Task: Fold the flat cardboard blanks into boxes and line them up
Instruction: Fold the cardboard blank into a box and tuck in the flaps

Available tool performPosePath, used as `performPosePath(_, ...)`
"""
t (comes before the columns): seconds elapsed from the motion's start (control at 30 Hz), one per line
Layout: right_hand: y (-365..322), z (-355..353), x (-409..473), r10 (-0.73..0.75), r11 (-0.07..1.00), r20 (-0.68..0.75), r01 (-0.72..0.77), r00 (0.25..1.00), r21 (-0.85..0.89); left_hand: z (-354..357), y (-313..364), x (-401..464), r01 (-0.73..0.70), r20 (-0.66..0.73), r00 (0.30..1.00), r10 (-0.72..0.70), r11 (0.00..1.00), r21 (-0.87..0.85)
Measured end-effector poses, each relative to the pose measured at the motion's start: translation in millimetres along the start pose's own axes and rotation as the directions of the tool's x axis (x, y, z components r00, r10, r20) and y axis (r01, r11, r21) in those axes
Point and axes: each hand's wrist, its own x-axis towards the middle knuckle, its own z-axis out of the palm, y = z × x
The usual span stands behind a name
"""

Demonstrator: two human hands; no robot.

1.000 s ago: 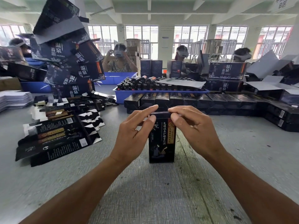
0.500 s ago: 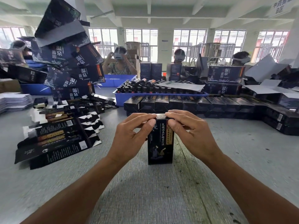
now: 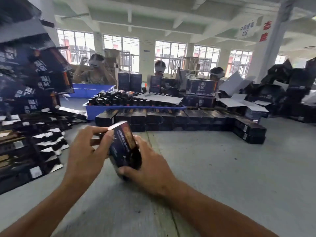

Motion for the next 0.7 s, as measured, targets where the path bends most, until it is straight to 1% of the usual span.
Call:
performPosePath(0.07, -3.0, 4.9, -1.2, -0.038, 0.998, -0.007, 0.038, 0.999, -0.055, -0.1, -14.3, 7.3, 0.065, -0.038, 0.997, -0.068, 0.996, -0.062)
performPosePath(0.13, -4.6, 5.0, -0.5, -0.057, 0.991, -0.015, 0.055, 0.998, -0.123, 0.8, -27.2, 14.2, 0.135, 0.000, 0.991, -0.136, 0.983, -0.122)
performPosePath(0.23, 0.1, 0.9, 0.6, -0.048, 0.985, 0.020, 0.051, 0.999, -0.163, 0.0, -38.3, 18.6, 0.205, 0.067, 0.978, -0.198, 0.969, -0.137)
performPosePath(0.33, 11.1, -4.3, 1.7, -0.007, 0.984, 0.091, 0.023, 0.996, -0.175, 1.6, -34.7, 13.8, 0.228, 0.070, 0.973, -0.221, 0.966, -0.124)
performPosePath(0.4, 17.4, -5.3, 3.4, 0.025, 0.983, 0.105, -0.006, 0.994, -0.185, 5.0, -23.2, 5.4, 0.212, 0.111, 0.972, -0.206, 0.976, -0.045)
performPosePath(0.47, 20.4, -5.4, 6.5, 0.057, 0.977, 0.063, -0.043, 0.996, -0.207, 8.5, -19.1, -2.0, 0.152, 0.176, 0.970, -0.167, 0.984, 0.093)
performPosePath(0.53, 23.7, -6.5, 11.9, 0.124, 0.968, 0.006, -0.120, 0.992, -0.221, 12.9, -17.0, -8.0, 0.101, 0.267, 0.951, -0.154, 0.974, 0.201)
performPosePath(0.6, 31.3, -12.0, 18.5, 0.219, 0.952, -0.051, -0.225, 0.974, -0.206, 15.8, -17.8, -12.6, 0.012, 0.365, 0.920, -0.146, 0.939, 0.344)
performPosePath(0.63, 38.5, -18.0, 22.5, 0.265, 0.940, -0.092, -0.278, 0.960, -0.195, 15.9, -21.2, -14.2, -0.041, 0.405, 0.902, -0.148, 0.906, 0.422)
performPosePath(0.7, 62.3, -37.1, 31.6, 0.353, 0.899, -0.208, -0.393, 0.912, -0.195, 15.9, -31.6, -15.1, -0.138, 0.473, 0.868, -0.154, 0.839, 0.526)
